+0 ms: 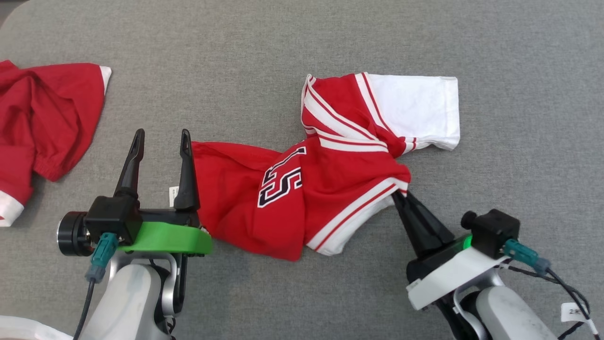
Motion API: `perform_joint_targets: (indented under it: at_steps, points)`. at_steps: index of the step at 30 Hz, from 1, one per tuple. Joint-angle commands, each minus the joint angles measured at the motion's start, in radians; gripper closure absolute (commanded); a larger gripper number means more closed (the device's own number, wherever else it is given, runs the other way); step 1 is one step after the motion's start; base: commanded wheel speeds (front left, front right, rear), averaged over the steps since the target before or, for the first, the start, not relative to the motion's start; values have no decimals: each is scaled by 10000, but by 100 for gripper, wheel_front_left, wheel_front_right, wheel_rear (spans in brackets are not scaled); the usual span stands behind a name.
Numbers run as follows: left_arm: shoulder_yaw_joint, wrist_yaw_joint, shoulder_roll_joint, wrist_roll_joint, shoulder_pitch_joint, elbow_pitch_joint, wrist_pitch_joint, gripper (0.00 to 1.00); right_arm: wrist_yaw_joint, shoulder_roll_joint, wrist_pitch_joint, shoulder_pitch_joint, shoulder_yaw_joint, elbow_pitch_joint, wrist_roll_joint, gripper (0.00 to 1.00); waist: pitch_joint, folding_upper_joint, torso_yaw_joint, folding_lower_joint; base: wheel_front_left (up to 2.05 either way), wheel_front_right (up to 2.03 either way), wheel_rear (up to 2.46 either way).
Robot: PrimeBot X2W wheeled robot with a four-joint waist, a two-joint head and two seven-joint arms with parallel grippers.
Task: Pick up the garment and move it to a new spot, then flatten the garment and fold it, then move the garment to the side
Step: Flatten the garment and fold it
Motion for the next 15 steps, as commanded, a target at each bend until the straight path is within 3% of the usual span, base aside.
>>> perform_joint_targets:
  at_steps: [1,8,15]
  points:
    - [53,-53,-29,80,77,27,2,0,1,-129,92,138,-217,-374,-118,100,-28,-1,-107,0,0,0,0]
    - [218,-187,-201,243,52,72,2,0,1,-183,777,393,-1968,-2275,-583,100,-6,-1,-217,0,0,0,0]
    - [333,-350,-389,414,-42,142,2,0,1,-25,1375,633,-3753,-2986,-1066,100,72,-1,-63,0,0,0,0]
